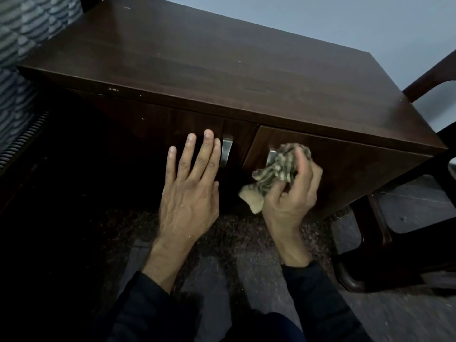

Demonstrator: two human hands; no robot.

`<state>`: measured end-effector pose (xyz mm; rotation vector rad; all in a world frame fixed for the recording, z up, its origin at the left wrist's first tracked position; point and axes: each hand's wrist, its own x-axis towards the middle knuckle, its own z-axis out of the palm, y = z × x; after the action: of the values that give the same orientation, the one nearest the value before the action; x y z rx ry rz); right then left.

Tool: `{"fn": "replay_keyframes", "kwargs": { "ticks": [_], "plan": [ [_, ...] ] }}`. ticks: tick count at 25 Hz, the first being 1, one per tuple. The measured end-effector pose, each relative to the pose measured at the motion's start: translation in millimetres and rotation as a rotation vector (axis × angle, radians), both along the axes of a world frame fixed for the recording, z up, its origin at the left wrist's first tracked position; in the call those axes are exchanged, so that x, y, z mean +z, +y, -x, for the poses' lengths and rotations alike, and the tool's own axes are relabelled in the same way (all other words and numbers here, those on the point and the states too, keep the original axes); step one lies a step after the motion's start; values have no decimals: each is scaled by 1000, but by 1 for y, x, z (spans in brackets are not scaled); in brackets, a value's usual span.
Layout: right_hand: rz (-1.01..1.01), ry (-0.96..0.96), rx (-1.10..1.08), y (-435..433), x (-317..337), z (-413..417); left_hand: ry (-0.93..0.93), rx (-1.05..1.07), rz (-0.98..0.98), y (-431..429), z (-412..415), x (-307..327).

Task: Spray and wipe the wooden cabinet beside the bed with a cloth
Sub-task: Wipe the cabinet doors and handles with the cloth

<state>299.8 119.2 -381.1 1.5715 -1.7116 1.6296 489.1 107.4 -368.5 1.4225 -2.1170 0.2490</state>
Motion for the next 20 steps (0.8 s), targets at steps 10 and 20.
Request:
{"fn": "replay_keyframes", "kwargs": {
  "ticks": [10, 20],
  "plan": [
    [-73, 109, 69, 5, 2, -1, -18, 12, -16, 2, 3, 2],
    [-65, 659, -29, -5, 18, -29, -13, 11, -30, 5, 1, 3]
  ]
}}
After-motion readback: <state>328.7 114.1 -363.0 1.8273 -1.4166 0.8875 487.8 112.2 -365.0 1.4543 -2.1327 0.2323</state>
